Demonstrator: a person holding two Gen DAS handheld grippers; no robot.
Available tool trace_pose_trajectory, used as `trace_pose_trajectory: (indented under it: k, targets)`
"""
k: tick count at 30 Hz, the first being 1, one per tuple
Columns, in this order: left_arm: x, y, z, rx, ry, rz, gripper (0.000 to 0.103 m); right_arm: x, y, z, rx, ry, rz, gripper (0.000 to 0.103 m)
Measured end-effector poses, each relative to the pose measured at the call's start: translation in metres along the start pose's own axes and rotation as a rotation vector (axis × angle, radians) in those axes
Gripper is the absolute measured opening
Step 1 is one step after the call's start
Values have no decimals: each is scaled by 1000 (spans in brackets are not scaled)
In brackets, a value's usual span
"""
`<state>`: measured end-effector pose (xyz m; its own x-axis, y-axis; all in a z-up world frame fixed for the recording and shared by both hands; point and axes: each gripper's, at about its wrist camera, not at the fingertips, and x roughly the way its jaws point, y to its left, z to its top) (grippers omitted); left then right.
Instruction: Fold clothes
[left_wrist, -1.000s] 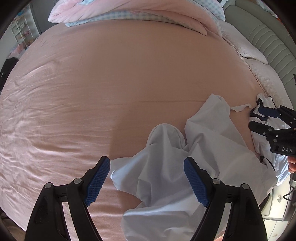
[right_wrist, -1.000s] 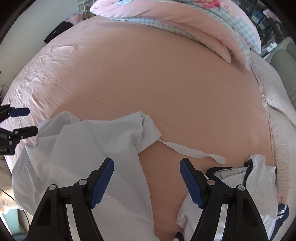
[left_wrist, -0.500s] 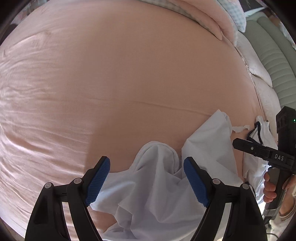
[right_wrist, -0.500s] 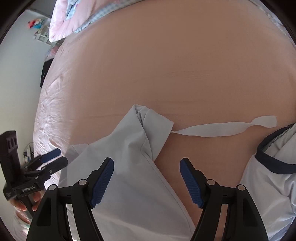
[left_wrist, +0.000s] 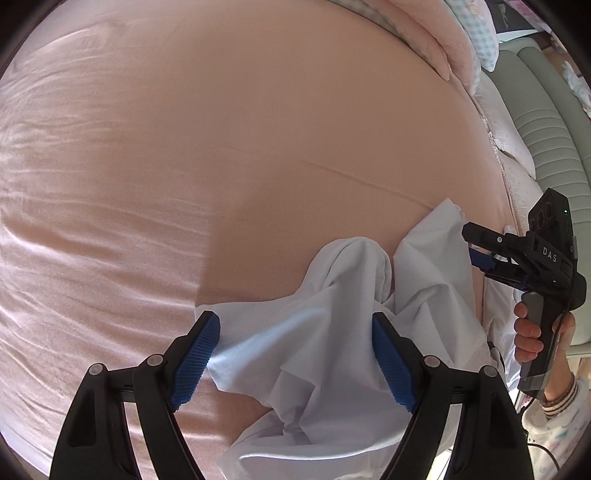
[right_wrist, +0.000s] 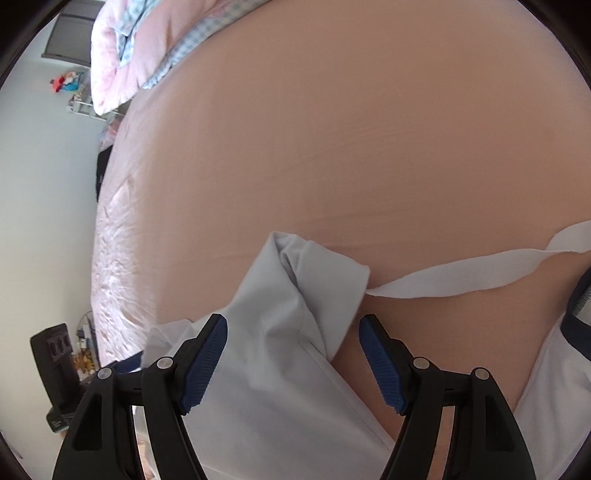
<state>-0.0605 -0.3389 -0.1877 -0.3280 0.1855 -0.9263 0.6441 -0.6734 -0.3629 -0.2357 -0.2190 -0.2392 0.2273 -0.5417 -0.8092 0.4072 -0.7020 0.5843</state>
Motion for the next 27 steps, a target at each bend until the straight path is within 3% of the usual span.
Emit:
trace_pose_trajectory:
  k: [2, 11, 15, 20, 23, 27]
  targets:
    - [-1, 6, -2, -34, 2, -37, 82, 6, -2, 3, 35, 17, 55, 73]
    - [1, 26, -12, -151, -4, -138, 81, 20, -7, 11, 42, 33, 92, 73]
    - [-15, 22, -16, -82, -40, -22, 82, 24, -10, 12, 57, 37, 86, 73]
    - [-20, 34, -26, -141, -24, -115, 82, 25, -5, 10, -1, 62, 30, 73]
    - [-4, 41, -33, -200, 5, -162, 82, 25, -5, 10, 24, 57, -26, 60]
    - [6, 49, -30, -304, -44, -211, 84, 22, -8, 8, 32, 46, -85, 41]
